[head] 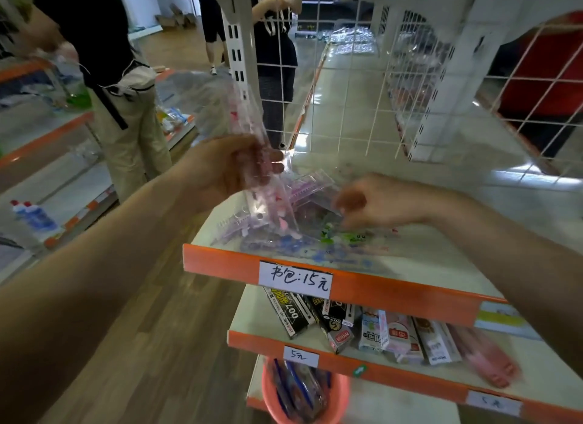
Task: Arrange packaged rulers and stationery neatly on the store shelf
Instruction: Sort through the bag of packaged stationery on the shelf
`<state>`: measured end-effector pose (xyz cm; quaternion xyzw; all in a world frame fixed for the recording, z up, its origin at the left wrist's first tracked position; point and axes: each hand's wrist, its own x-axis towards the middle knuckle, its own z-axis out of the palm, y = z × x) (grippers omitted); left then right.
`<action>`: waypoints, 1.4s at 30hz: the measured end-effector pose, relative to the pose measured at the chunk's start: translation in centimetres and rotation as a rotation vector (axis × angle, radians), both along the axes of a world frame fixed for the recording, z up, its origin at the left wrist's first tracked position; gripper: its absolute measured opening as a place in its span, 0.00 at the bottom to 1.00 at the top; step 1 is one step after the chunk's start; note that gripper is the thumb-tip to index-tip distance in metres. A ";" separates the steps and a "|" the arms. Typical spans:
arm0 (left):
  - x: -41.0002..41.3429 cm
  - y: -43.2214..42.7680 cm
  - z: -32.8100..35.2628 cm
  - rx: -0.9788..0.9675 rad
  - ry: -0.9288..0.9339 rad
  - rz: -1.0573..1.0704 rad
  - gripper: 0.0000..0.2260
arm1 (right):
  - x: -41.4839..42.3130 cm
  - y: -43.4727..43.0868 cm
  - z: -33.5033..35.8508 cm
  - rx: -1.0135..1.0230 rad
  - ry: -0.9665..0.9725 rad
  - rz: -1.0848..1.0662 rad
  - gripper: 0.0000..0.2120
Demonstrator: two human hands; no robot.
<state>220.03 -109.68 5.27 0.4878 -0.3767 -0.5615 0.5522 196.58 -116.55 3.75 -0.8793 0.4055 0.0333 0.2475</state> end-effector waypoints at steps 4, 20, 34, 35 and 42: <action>0.9 -0.6 0.2 0.131 -0.013 0.120 0.07 | -1.2 1.3 -2.2 -0.078 0.155 -0.007 0.25; -0.2 -1.8 -3.8 0.167 -1.465 -0.238 0.41 | 1.6 -0.8 -2.9 -0.354 0.080 -0.142 0.10; 1.5 -3.0 -1.3 0.129 -0.825 -0.040 0.09 | 2.3 -0.6 -3.0 -0.303 0.088 -0.137 0.18; 1.7 -3.1 -1.5 0.139 -0.837 -0.027 0.09 | 2.4 -0.6 -3.0 -0.344 0.105 -0.124 0.15; 2.1 -3.4 -4.2 0.243 -0.874 -0.006 0.09 | 1.6 -1.7 -2.4 -0.360 0.008 -0.138 0.09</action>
